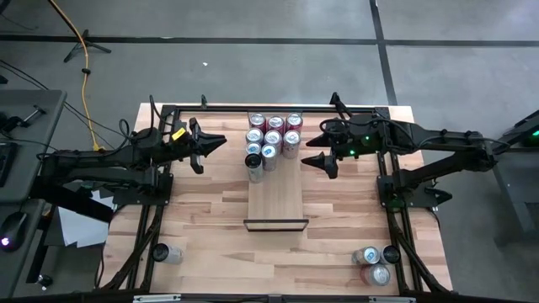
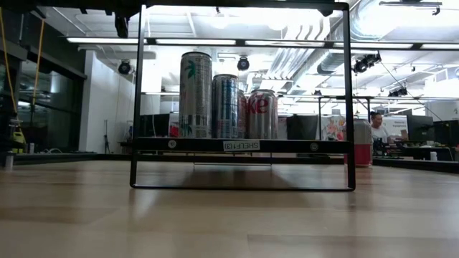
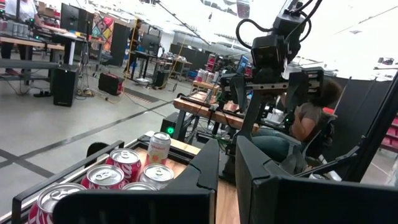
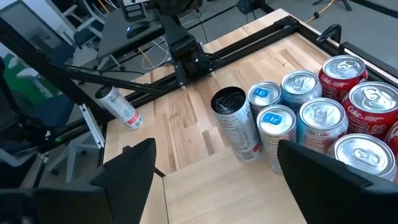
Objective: Place canned beverage on shelf
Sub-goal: Put the blue soda can on the shelf aligned with the other blue soda cans
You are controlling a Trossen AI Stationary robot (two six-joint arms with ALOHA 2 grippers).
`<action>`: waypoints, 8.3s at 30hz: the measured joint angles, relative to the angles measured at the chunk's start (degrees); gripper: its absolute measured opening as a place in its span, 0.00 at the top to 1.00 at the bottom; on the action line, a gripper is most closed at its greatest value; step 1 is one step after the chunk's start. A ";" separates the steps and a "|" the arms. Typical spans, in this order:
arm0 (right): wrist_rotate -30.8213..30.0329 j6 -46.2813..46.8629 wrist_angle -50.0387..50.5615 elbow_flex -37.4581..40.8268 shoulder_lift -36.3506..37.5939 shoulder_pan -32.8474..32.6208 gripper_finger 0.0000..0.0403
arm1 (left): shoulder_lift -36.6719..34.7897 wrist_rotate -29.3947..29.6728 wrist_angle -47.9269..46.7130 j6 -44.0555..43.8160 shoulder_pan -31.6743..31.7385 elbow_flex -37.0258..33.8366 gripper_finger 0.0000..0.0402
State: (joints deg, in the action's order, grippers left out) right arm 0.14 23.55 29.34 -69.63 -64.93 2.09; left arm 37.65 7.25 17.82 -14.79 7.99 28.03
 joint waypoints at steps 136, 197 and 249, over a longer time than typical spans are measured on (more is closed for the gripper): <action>2.49 -4.16 60.64 -43.58 -49.00 2.01 0.46 | 0.00 1.07 -1.23 -3.10 0.02 0.00 1.00; -6.13 -17.03 45.78 -43.58 -49.17 2.16 0.36 | -0.01 1.07 -1.27 -3.06 0.02 0.02 1.00; -2.07 8.46 18.69 1.46 -0.19 -3.67 0.54 | 0.00 2.57 -1.67 -3.13 0.02 0.02 1.00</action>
State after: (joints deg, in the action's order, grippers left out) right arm -1.93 32.01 48.04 -68.16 -65.11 -1.58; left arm 37.65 9.81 16.15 -17.91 8.01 28.05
